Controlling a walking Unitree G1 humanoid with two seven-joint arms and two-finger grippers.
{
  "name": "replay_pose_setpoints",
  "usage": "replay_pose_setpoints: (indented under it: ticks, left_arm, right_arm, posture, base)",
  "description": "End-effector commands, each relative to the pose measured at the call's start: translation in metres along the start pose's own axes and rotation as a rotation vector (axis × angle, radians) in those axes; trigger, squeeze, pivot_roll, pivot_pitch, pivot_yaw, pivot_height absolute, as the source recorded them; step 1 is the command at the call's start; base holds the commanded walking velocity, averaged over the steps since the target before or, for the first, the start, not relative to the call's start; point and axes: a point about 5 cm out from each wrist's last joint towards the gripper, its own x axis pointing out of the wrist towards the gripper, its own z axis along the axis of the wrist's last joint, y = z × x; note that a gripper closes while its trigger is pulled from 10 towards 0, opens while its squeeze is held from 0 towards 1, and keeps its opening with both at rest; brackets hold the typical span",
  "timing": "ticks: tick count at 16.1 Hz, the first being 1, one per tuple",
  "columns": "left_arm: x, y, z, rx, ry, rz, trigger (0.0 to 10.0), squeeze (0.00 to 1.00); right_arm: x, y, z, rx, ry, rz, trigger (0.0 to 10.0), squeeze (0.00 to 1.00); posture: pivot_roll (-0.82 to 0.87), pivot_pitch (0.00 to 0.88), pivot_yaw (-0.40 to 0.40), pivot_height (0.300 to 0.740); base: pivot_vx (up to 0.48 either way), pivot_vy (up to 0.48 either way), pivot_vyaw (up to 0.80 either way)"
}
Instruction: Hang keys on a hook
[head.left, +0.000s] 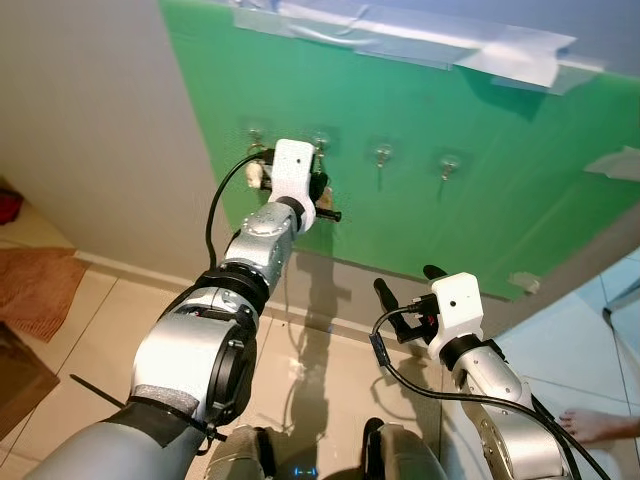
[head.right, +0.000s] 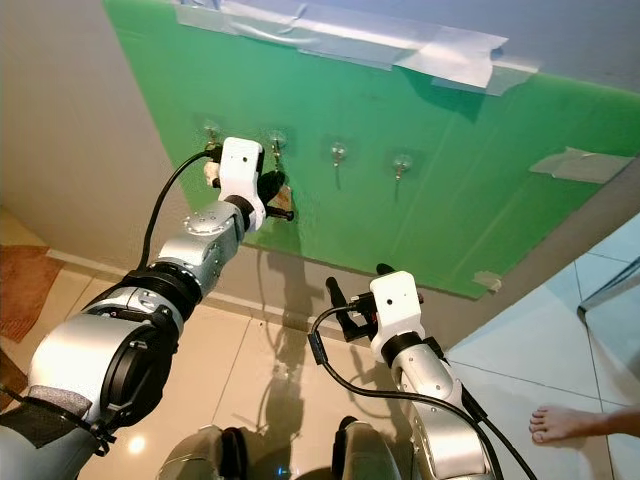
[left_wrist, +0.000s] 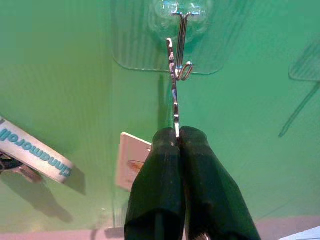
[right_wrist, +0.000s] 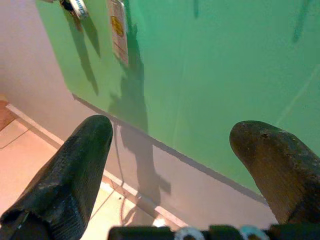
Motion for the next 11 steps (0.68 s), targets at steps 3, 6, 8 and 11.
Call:
replay_pose_setpoints:
  ticks: [3,6,8,11]
  left_arm:
    - [0.004,-0.013,0.013,0.068,-0.058,-0.054,0.0,0.0]
    - [0.004,-0.013,0.021,0.078,-0.08,-0.054,0.0,0.0]
    - [0.005,-0.014,0.025,0.07,-0.094,-0.059,0.0,0.0]
    - [0.006,-0.015,0.028,0.052,-0.103,-0.055,0.0,0.0]
  right_arm:
    - [-0.004,-0.002,0.0,-0.001,0.006,-0.013,10.0,0.0]
    - [-0.006,-0.003,0.001,0.001,0.008,-0.011,10.0,0.0]
    - [-0.008,-0.005,0.001,-0.003,0.011,-0.009,10.0,0.0]
    - [-0.01,-0.006,0.0,-0.002,0.014,-0.01,10.0,0.0]
  posture:
    - [-0.23,0.136,0.009,0.71]
    - [-0.23,0.136,0.009,0.71]
    - [-0.24,0.144,0.011,0.71]
    - [-0.24,0.144,0.011,0.71]
  base:
    - [0.0,0.0,0.0]
    - [0.0,0.0,0.0]
    - [0.0,0.0,0.0]
    - [0.0,0.0,0.0]
